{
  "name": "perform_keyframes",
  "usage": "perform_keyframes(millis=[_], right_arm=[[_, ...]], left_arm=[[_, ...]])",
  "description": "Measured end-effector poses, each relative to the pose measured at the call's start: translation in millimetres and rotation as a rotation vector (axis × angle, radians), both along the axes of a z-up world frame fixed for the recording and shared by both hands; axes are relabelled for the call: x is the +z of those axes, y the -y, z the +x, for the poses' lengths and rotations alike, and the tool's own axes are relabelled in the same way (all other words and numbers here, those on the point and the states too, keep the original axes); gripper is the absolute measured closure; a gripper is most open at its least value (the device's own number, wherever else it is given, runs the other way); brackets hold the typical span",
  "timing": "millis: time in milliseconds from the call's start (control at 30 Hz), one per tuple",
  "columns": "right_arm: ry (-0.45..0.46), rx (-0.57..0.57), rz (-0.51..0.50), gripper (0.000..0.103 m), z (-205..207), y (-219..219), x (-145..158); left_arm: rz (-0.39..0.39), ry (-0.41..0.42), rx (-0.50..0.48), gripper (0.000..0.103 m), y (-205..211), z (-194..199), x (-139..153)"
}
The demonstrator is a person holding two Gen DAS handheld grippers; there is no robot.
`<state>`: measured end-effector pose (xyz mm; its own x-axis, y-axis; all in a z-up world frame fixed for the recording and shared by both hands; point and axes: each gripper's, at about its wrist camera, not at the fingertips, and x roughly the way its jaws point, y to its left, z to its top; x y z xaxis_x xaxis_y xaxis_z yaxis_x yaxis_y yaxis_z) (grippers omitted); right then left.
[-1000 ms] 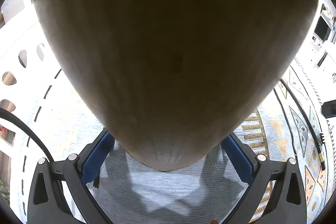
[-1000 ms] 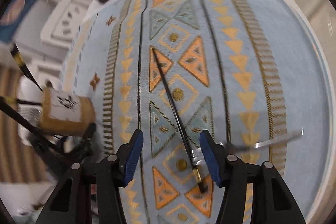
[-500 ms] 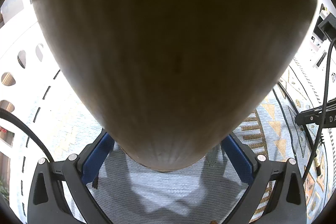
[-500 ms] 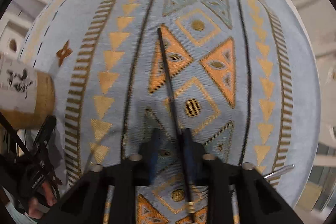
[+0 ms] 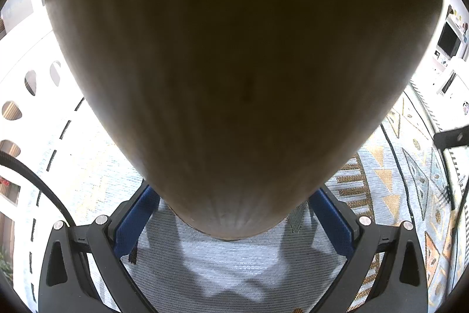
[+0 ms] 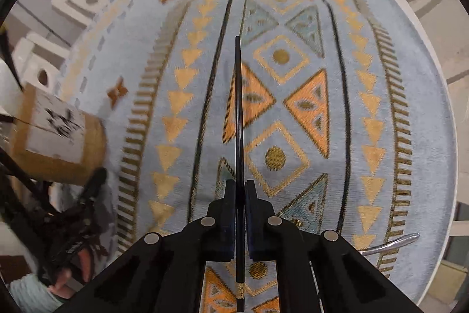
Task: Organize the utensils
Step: 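Lift the chopstick with the right gripper and lower it into the holder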
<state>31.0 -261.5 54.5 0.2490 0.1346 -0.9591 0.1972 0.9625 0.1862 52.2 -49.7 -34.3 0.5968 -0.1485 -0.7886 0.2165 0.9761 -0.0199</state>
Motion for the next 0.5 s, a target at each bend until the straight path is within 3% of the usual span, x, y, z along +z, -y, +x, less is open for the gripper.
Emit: perform_keyframes(millis=[300, 500], right_arm=[[0.206, -0.027, 0.077, 0.098, -17.9, 13.1, 68.8], [0.337, -0.027, 0.095, 0.098, -20.8, -6.3, 105.2]], left_arm=[[-0.001, -0.001, 0.0, 0.0, -1.2, 0.7, -0.8], [-0.001, 0.0, 0.0, 0.0, -0.3, 0.3, -0.7]])
